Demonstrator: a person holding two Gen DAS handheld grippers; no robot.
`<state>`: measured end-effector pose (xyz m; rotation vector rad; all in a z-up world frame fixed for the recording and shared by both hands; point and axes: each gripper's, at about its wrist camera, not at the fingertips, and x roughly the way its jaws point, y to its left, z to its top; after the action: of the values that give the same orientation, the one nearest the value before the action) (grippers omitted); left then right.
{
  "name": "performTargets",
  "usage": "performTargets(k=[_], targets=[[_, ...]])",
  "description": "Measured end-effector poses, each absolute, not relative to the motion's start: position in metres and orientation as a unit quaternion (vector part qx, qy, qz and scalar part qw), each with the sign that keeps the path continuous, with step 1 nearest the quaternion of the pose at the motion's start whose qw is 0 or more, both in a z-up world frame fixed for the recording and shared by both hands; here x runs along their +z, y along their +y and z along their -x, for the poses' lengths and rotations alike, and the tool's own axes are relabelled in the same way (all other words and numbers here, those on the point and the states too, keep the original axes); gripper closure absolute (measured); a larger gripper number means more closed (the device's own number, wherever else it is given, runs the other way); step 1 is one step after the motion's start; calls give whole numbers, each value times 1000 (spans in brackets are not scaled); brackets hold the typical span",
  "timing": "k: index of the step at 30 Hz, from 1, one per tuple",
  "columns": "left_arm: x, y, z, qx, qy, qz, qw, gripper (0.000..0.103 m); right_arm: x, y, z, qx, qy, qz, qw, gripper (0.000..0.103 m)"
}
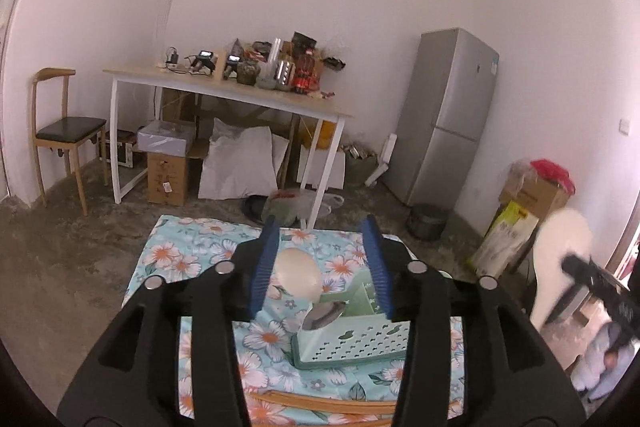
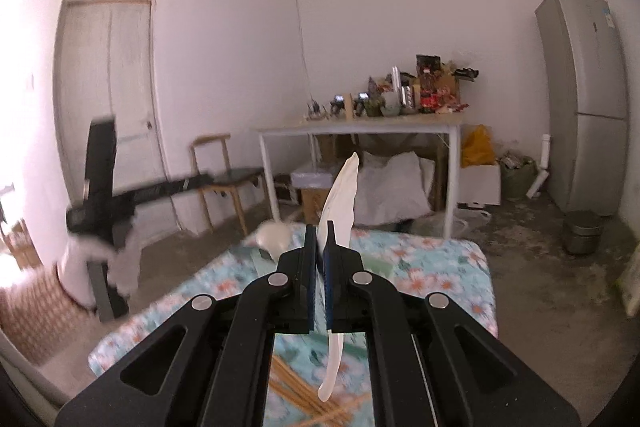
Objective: Organize utensils
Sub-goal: 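Lower the cream spoon into the mint holder and open the right tool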
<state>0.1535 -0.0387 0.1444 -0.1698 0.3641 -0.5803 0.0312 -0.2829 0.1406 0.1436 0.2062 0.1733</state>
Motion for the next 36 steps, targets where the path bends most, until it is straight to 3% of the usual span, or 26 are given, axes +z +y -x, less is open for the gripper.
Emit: performTargets(k=[10, 20, 23, 25, 36], targets=[[100, 10, -131, -245, 212, 91, 942, 37, 164, -306, -79, 126, 53, -111, 984, 100], [69, 41, -115, -209, 235, 98, 944, 27, 133, -303, -130, 94, 44, -68, 992, 99], [67, 43, -115, -204, 236, 103, 945, 25, 97, -307, -152, 76, 95, -72, 990, 86], [66, 43, -116, -203, 238, 105, 944, 24, 76, -310, -156, 69, 127, -86, 986, 62], [62, 25, -114, -220, 235, 98, 942, 18, 66, -316, -72, 43, 119, -138, 982, 37]])
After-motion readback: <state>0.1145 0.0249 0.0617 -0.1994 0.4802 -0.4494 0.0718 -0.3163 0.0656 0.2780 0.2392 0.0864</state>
